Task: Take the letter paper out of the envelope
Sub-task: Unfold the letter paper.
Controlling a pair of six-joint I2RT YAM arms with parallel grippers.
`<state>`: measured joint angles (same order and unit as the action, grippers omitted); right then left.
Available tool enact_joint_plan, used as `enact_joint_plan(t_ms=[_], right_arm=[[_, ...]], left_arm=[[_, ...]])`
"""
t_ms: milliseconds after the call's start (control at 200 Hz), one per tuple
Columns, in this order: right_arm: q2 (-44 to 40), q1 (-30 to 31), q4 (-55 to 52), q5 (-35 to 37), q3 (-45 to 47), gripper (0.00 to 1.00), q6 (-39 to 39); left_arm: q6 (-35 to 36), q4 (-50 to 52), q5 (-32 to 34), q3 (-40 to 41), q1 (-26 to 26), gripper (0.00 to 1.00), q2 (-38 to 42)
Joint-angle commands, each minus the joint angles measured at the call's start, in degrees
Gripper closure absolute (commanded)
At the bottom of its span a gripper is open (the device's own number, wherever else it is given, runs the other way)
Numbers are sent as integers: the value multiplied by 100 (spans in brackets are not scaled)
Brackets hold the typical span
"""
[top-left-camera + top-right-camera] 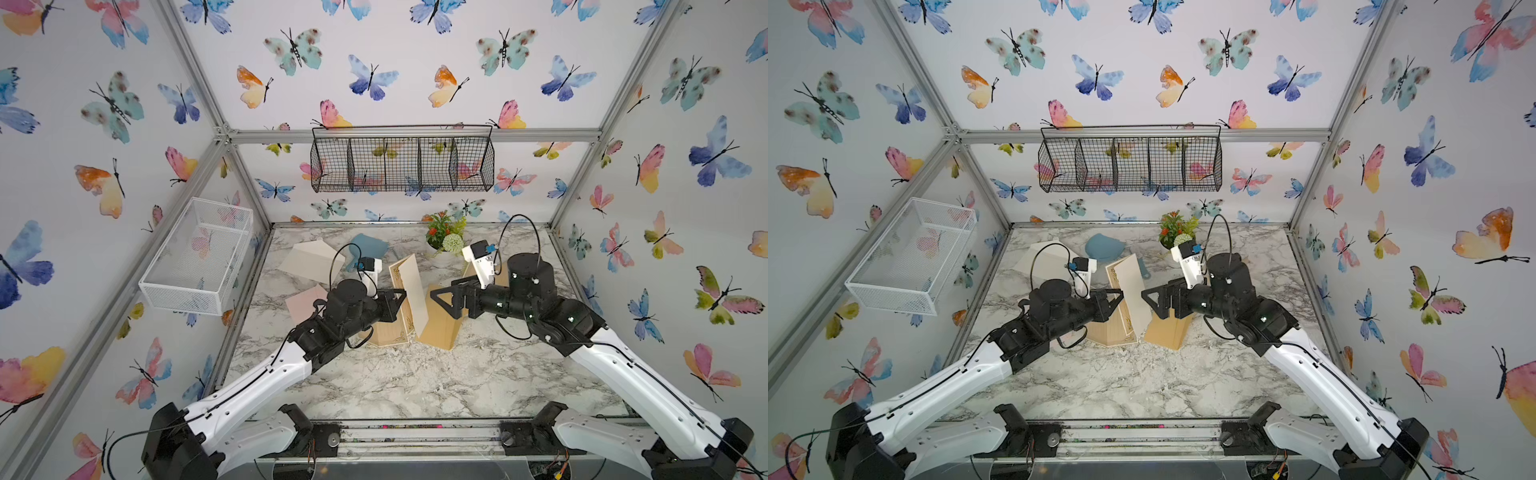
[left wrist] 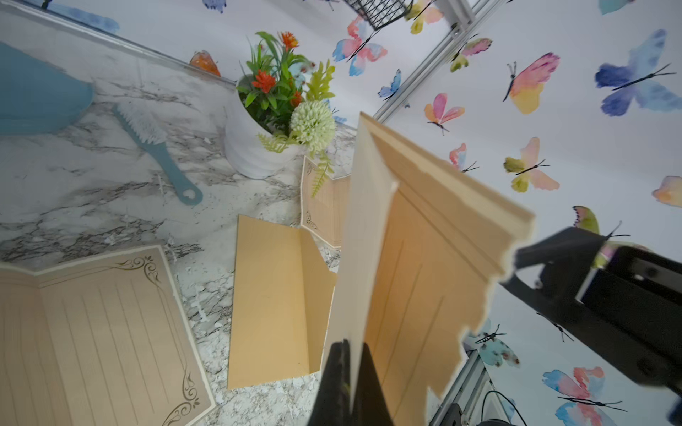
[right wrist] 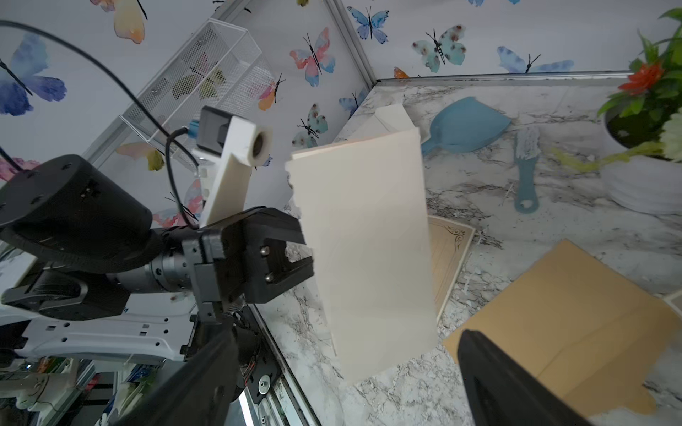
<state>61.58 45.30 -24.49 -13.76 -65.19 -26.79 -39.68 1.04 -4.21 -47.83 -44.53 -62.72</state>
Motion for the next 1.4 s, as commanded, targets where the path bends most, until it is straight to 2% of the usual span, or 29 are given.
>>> enact_joint_plan(t_ms=[0,140,375,526,621,781,926,1006,1111,1196,1392], right_arm=[[352,792,-586,2257,-103,2,-395],[776,1354,-586,3060,-119,1,-599],[1113,1368,-82,3142,208,6,-573],[1093,1368,275,3113,444,15,-543],[1067,1368,252,3133,454,23,-556],[979,1365,321,3125,480,31,-495],[954,1359,339,3222,500,42,-385],[899,1350,340,3306,542,45,-354],[809,1277,326,3293,579,58,-323],[733,1147,340,3139,640,68,-263],[408,763,478,2475,777,79,-25]], left_arm=[[-49,485,421,-216,-131,100,-292],[-63,570,524,-296,-187,100,-402],[-140,353,397,-120,-183,100,-137],[-145,216,201,-42,-187,100,-39],[-145,231,131,-34,-187,100,-31],[-179,92,31,56,-185,100,79],[-222,-120,-297,134,-182,100,225],[-225,-130,-381,172,-174,100,372],[-250,-137,-375,243,-174,100,658],[-305,-226,-376,349,-168,100,927],[-326,-228,-310,527,-127,100,1394]])
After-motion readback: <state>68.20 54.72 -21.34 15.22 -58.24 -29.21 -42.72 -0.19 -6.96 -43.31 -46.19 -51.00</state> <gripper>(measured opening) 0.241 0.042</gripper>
